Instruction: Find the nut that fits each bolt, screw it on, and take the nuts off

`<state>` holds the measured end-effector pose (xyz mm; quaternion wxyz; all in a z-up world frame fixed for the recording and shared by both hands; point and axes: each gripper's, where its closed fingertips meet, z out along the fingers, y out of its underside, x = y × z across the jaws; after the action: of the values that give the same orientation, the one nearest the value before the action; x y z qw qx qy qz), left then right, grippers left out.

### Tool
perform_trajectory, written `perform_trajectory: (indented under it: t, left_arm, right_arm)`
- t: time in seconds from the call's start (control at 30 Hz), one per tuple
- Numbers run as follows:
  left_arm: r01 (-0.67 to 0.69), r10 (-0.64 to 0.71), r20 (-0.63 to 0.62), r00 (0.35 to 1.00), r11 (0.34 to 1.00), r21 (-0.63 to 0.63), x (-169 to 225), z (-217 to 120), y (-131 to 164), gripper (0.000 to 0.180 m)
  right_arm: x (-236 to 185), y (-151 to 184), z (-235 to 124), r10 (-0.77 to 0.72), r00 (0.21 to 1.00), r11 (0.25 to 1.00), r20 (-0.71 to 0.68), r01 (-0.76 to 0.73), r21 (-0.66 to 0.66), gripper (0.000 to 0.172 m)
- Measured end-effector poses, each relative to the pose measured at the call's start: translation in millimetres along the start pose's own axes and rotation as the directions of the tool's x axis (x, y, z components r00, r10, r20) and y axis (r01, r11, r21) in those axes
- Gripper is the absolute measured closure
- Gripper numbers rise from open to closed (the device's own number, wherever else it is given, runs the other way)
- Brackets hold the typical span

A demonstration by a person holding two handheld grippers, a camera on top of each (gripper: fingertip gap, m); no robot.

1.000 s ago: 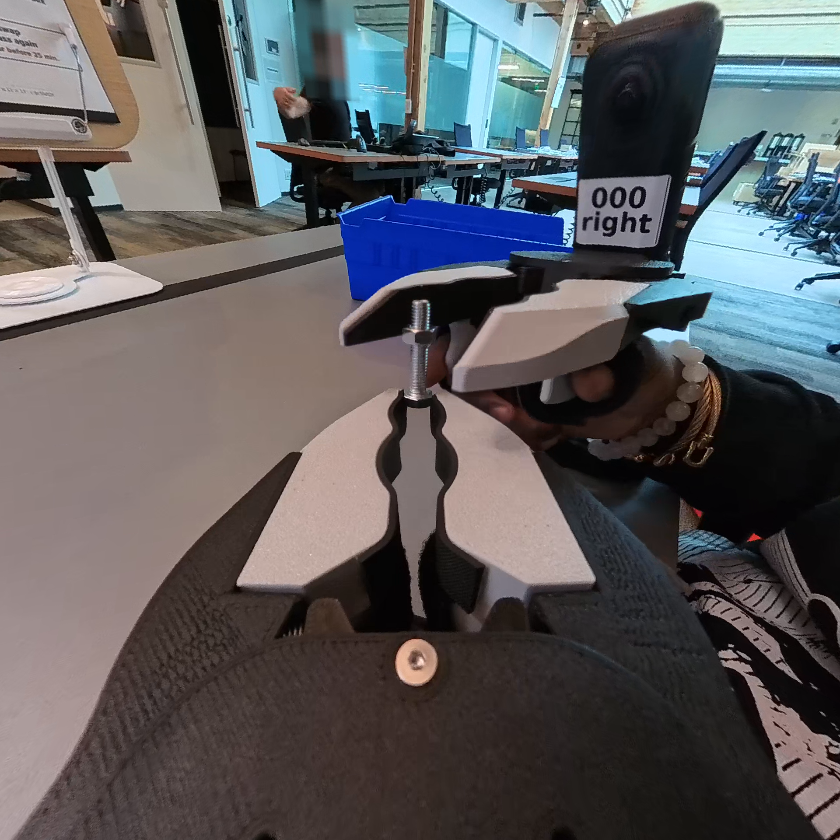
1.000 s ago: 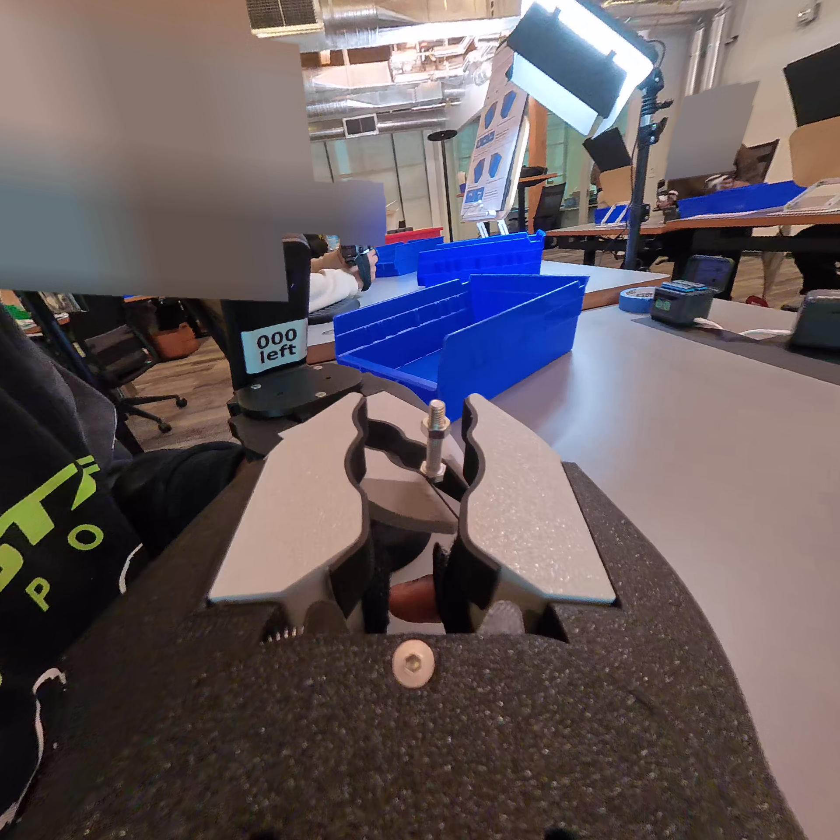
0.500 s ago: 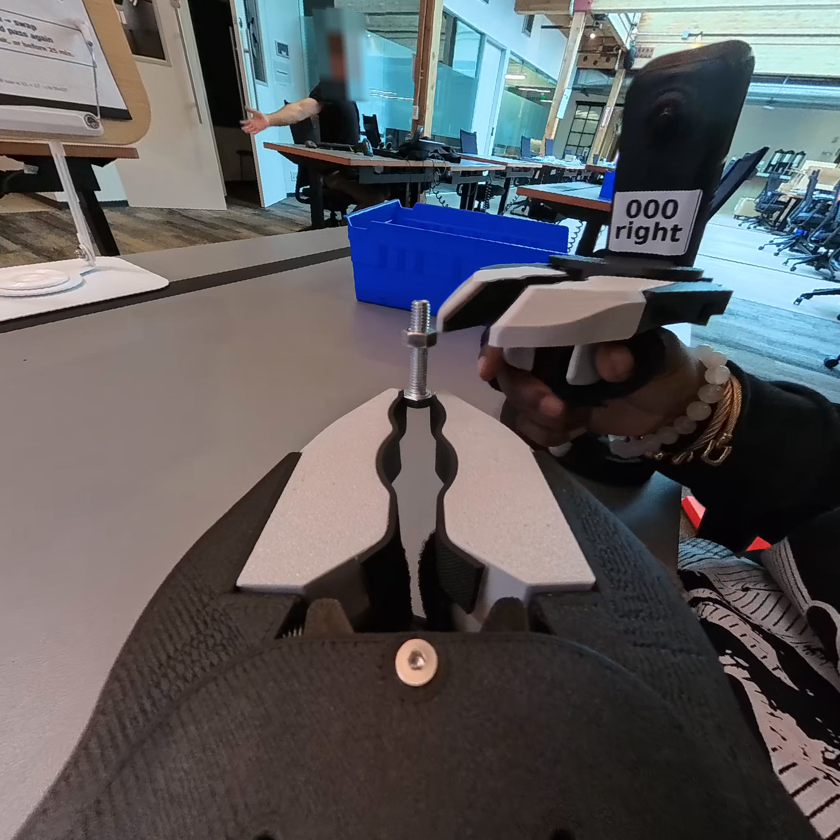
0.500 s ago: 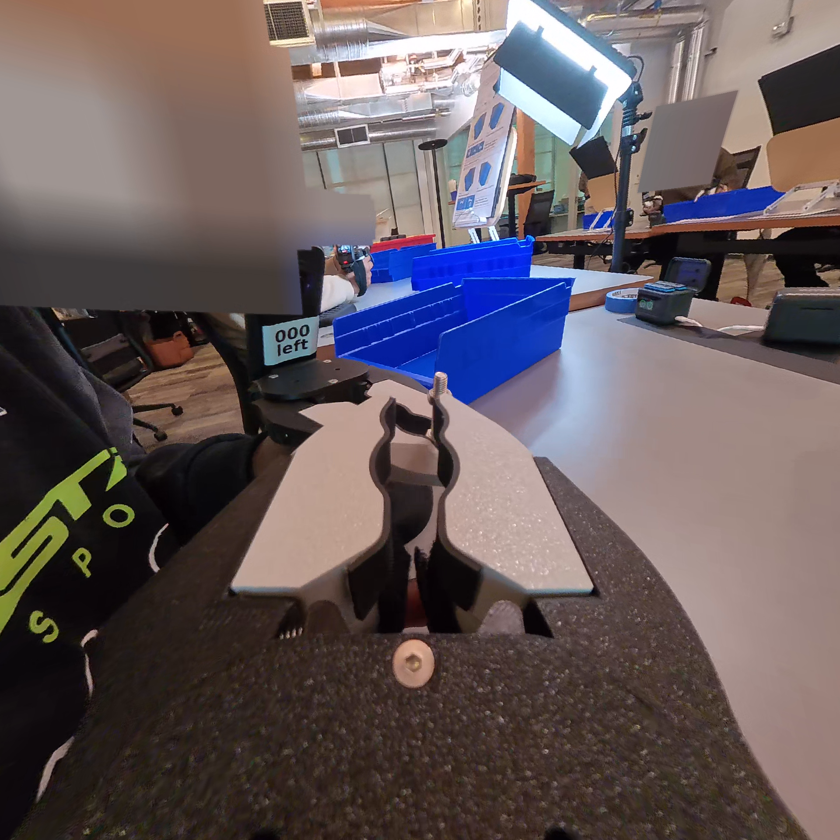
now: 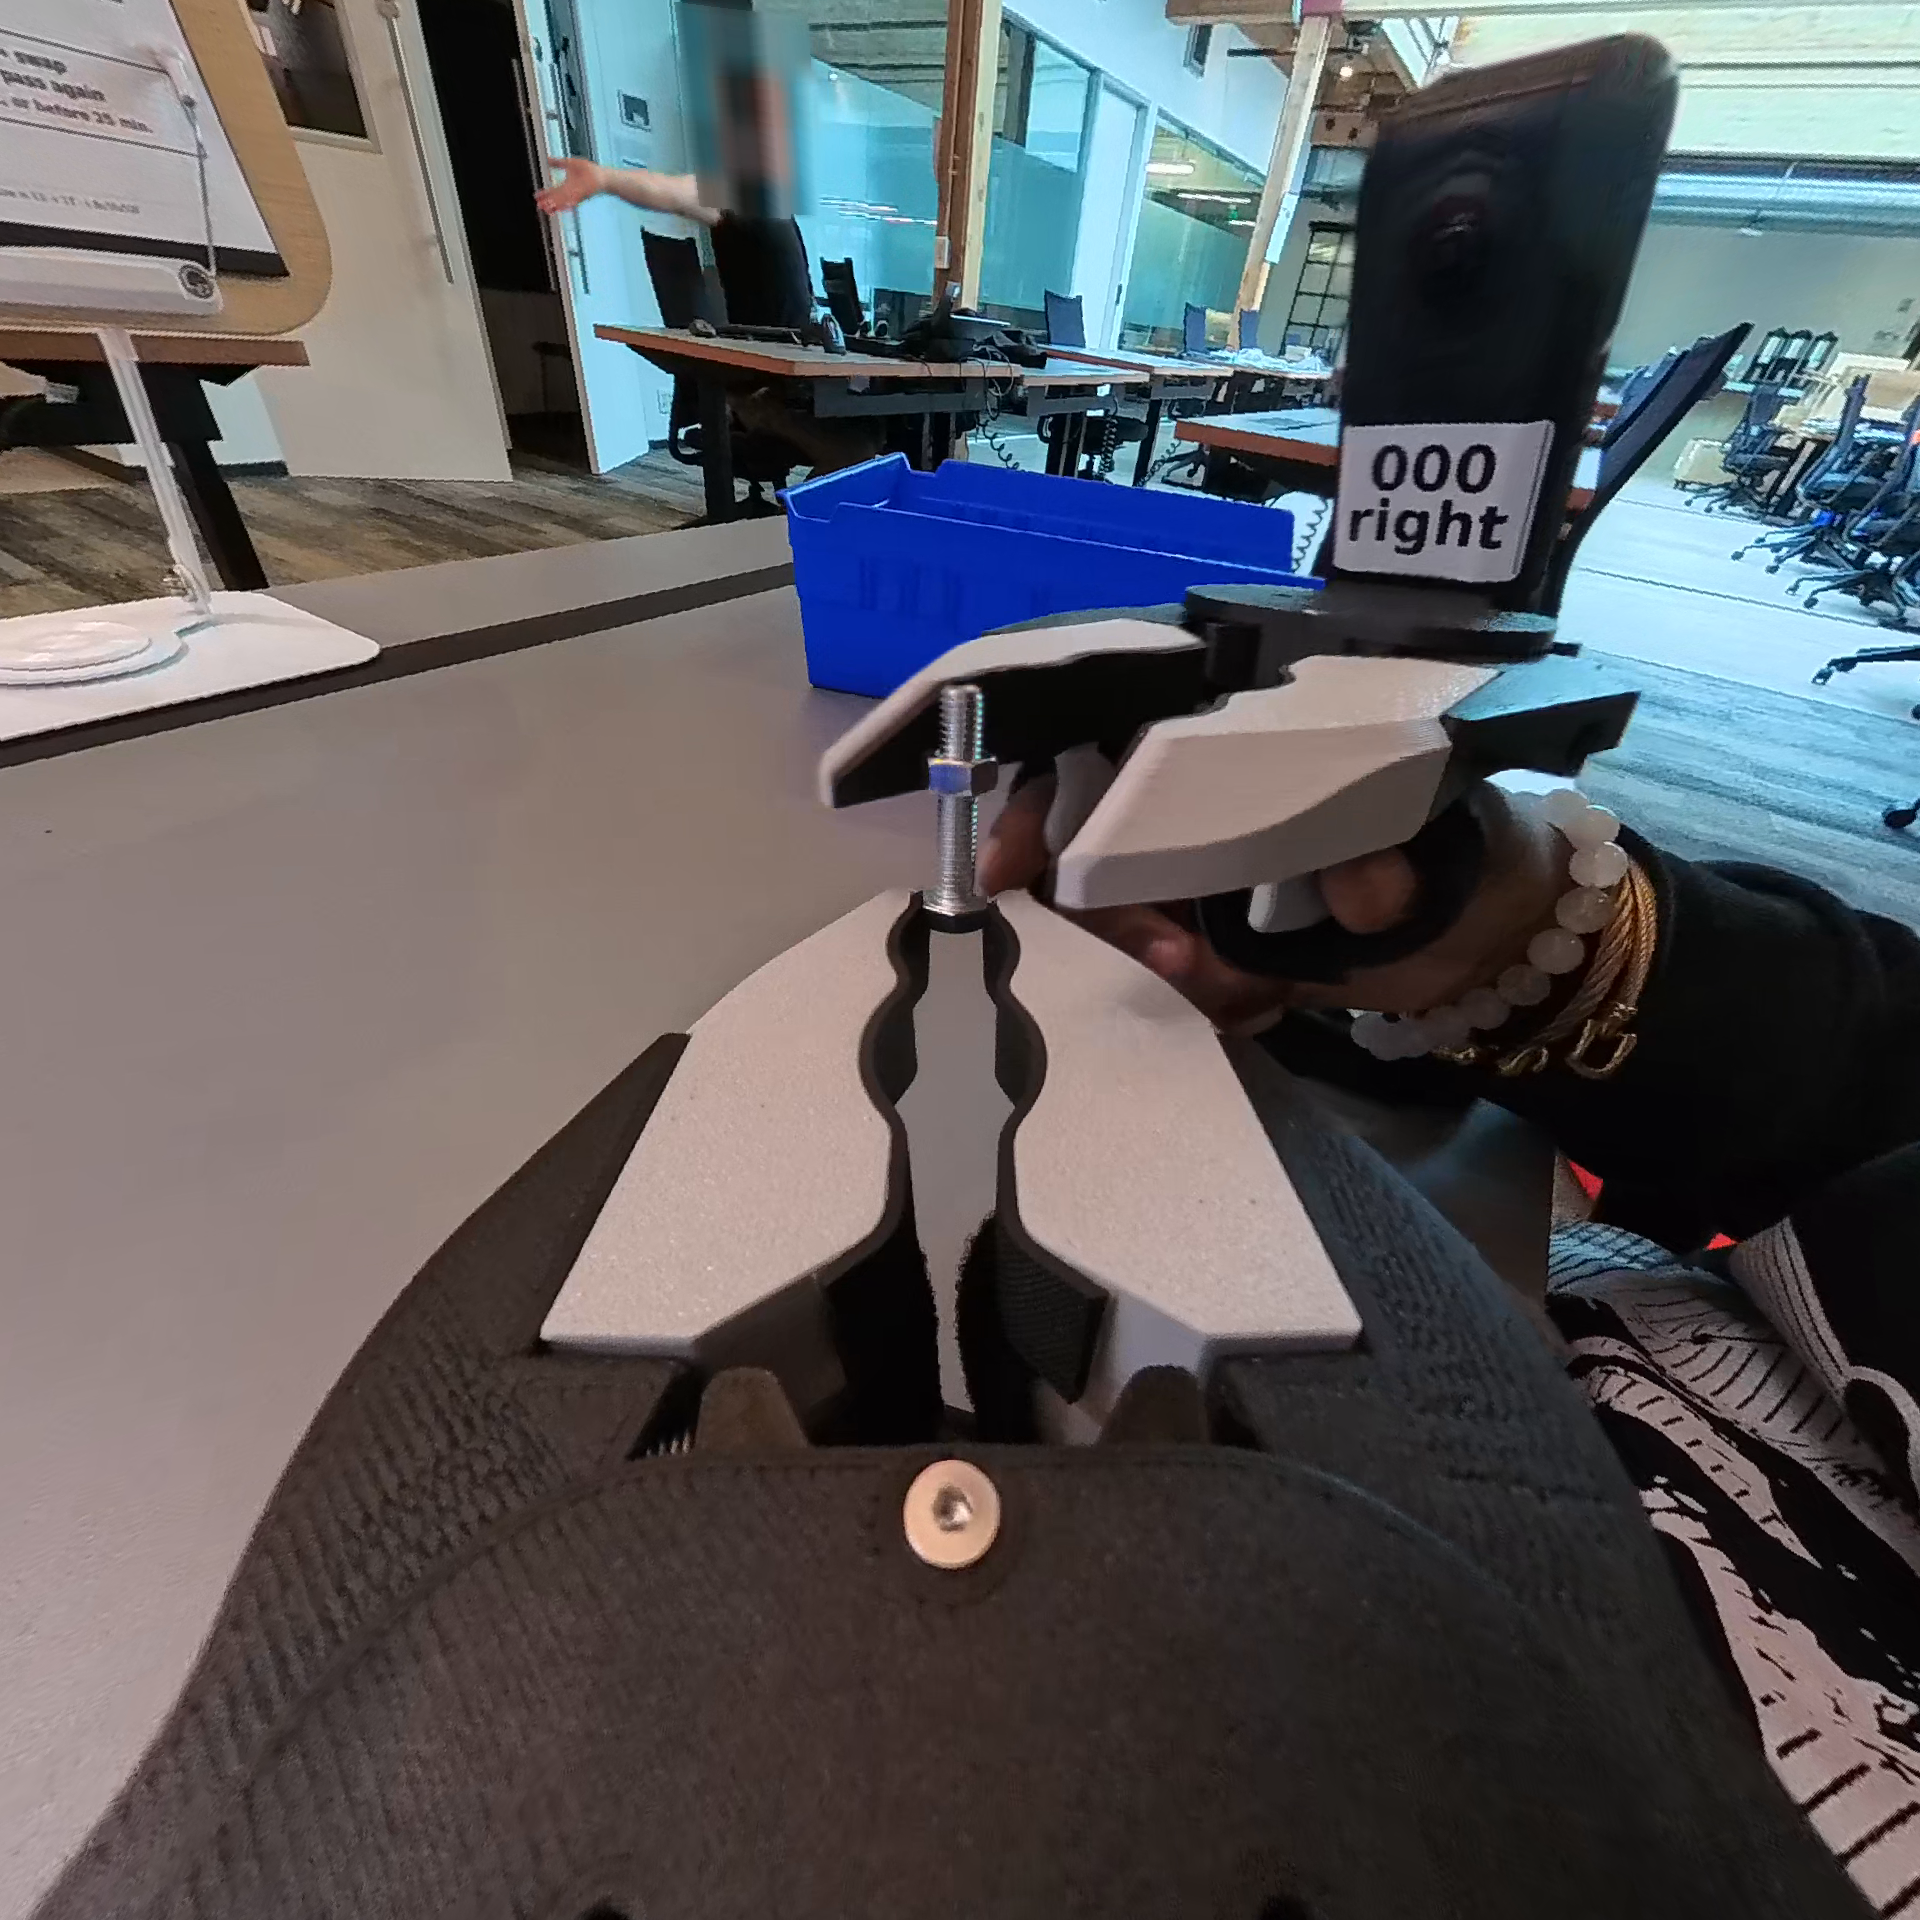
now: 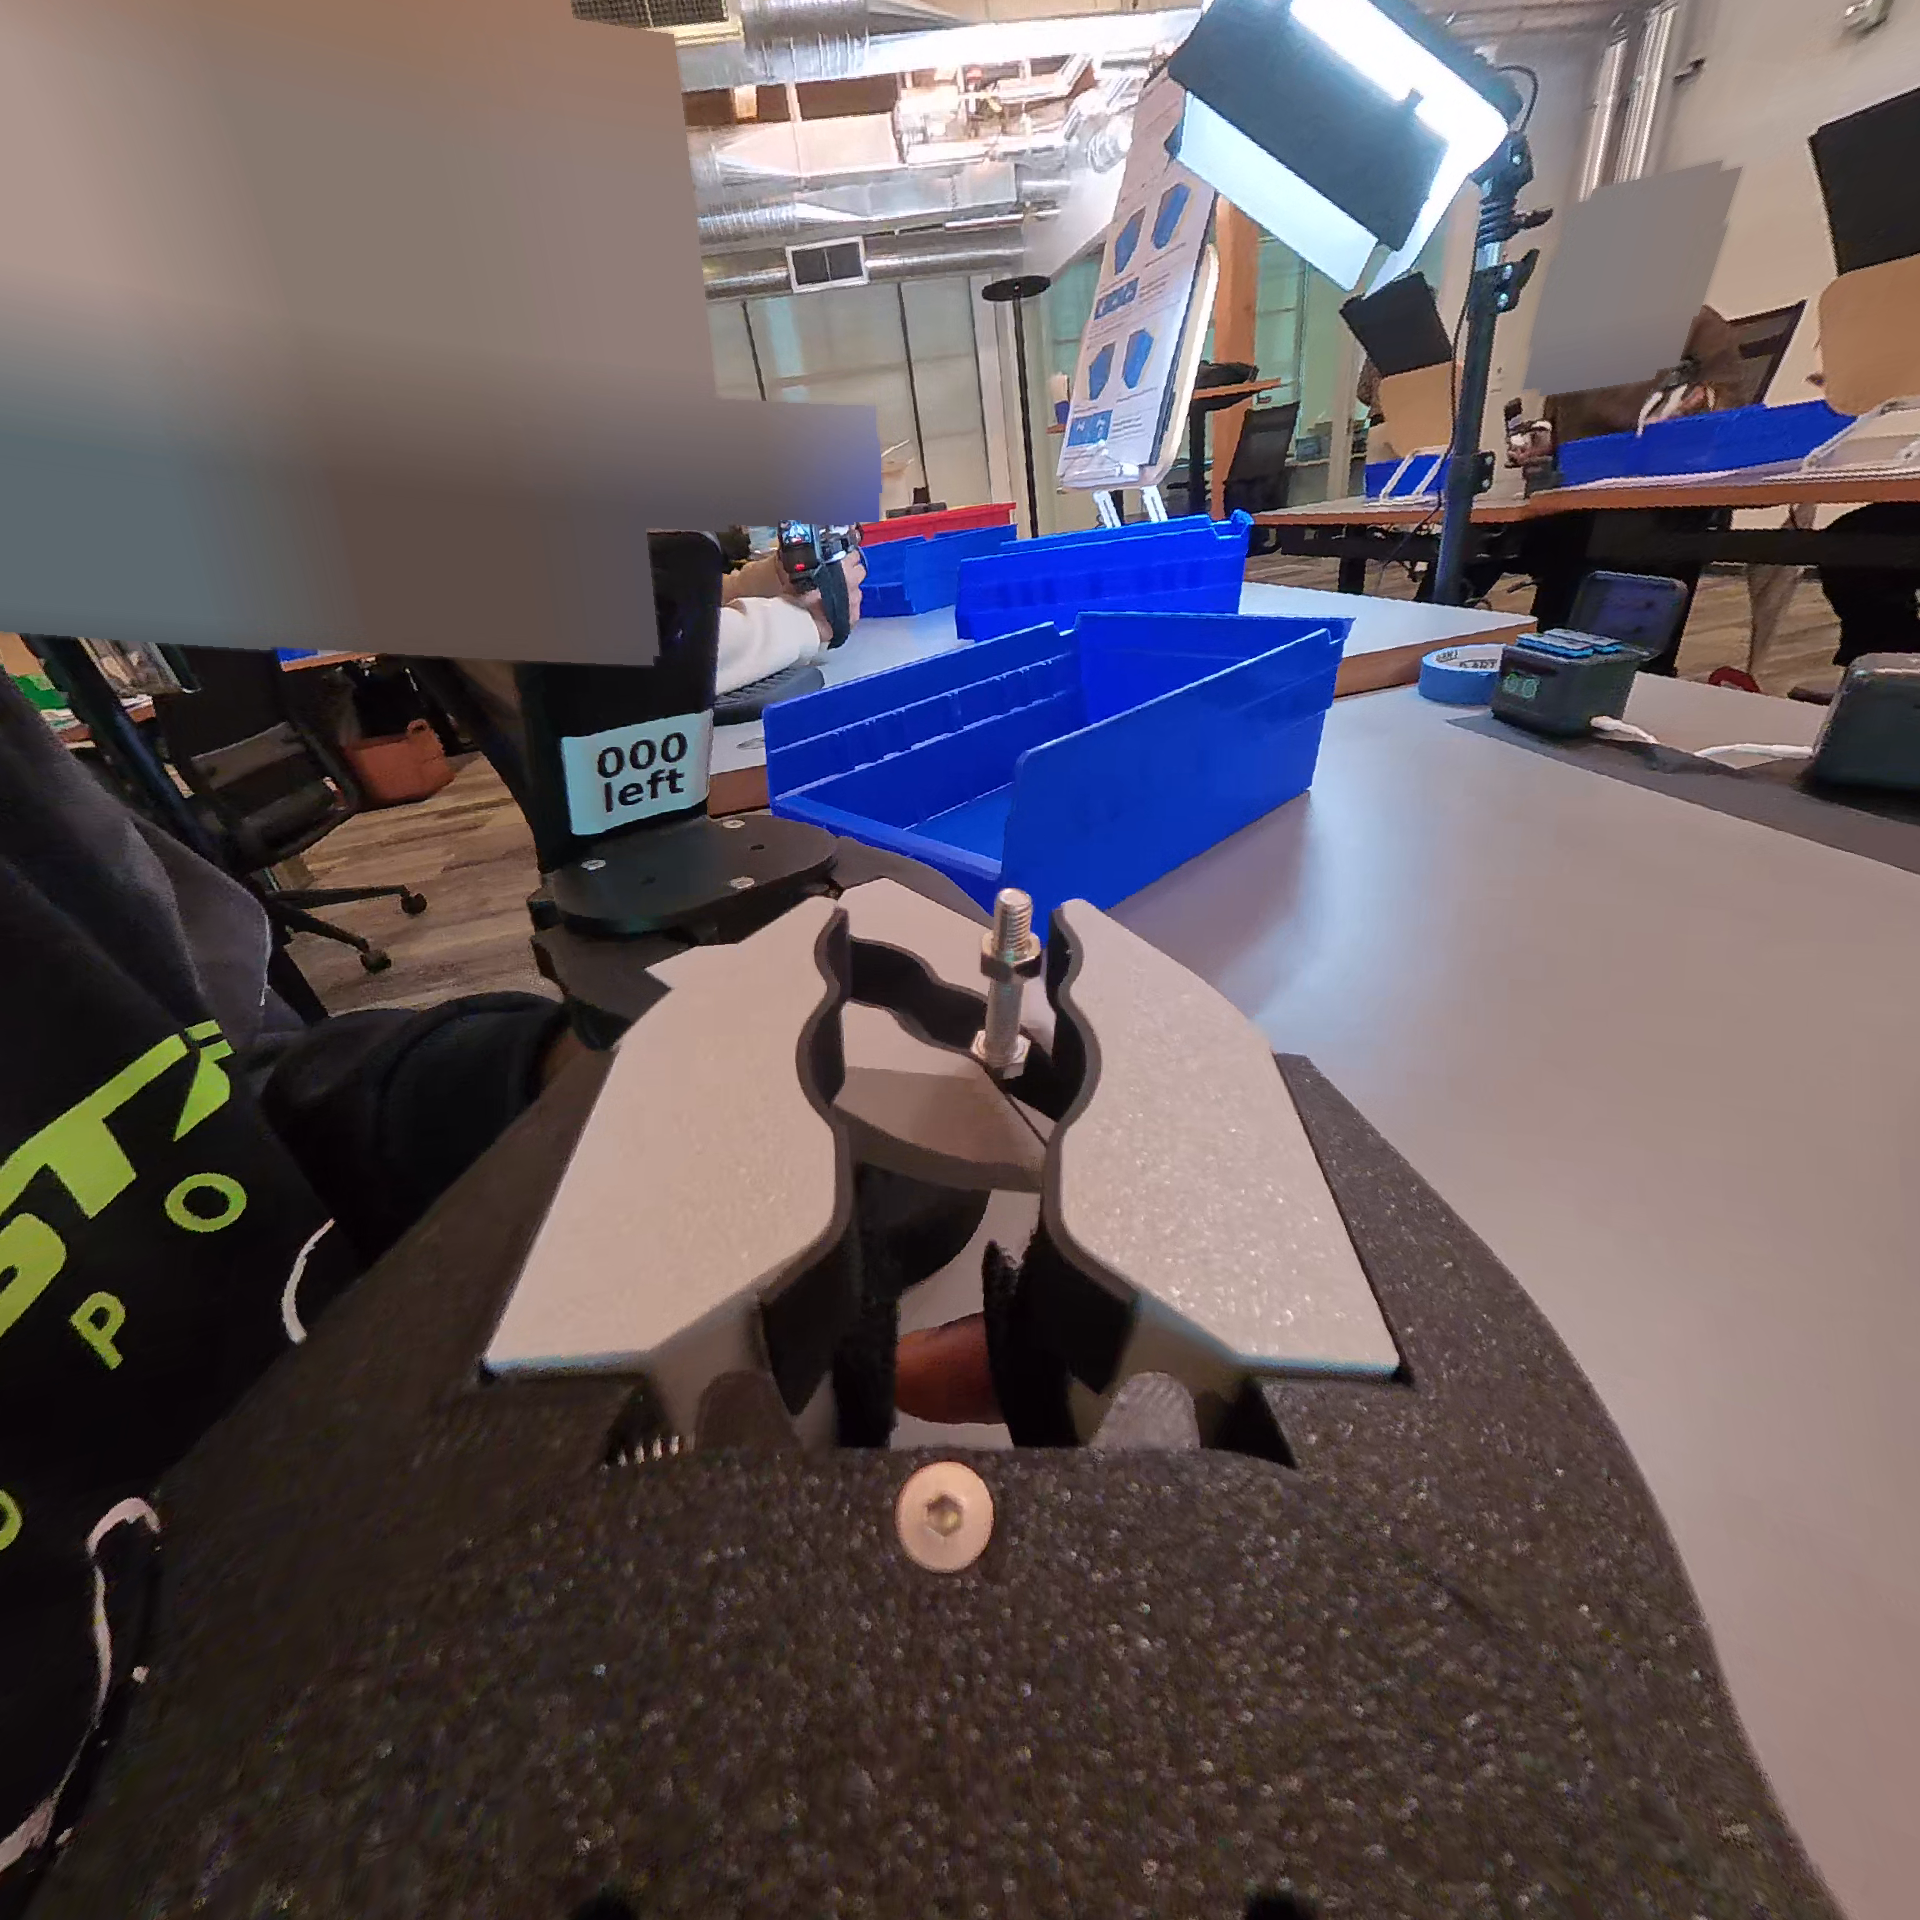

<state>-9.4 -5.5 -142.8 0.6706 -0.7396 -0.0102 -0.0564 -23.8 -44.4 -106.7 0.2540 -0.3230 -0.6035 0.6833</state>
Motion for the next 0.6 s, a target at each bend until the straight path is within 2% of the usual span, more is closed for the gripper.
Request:
perform_trajectory:
  t: [0.17, 0.2, 0.27, 0.4, 0.6]
  left_arm:
    - [0.003, -0.003, 0.006, 1.0, 1.0, 0.002, -1, 0, 0, 0.17]
    - [0.004, -0.004, 0.008, 1.0, 1.0, 0.003, -1, 0, 0, 0.17]
    - [0.007, -0.007, 0.005, 1.0, 1.0, 0.002, -1, 0, 0, 0.17]
    - [-0.012, 0.012, 0.006, 1.0, 1.0, -0.007, 0, 1, 1, 0.17]
    - [-0.042, 0.042, 0.008, 0.999, 0.999, -0.023, 3, 2, 3, 0.171]
  right_arm:
    - [-1, 0, -17, 0.0, 1.0, 1.0, -0.03, 0.0, -0.021, 0.143]
    - [-3, 0, -22, -0.008, 1.0, 1.0, -0.017, 0.007, -0.027, 0.155]
    - [-6, -3, -29, -0.012, 1.0, 0.999, -0.009, 0.011, -0.036, 0.16]
    - [10, -14, -32, -0.058, 0.992, 0.998, -0.111, 0.053, -0.047, 0.159]
    - [10, -10, -20, -0.087, 0.992, 0.989, -0.094, 0.074, -0.131, 0.161]
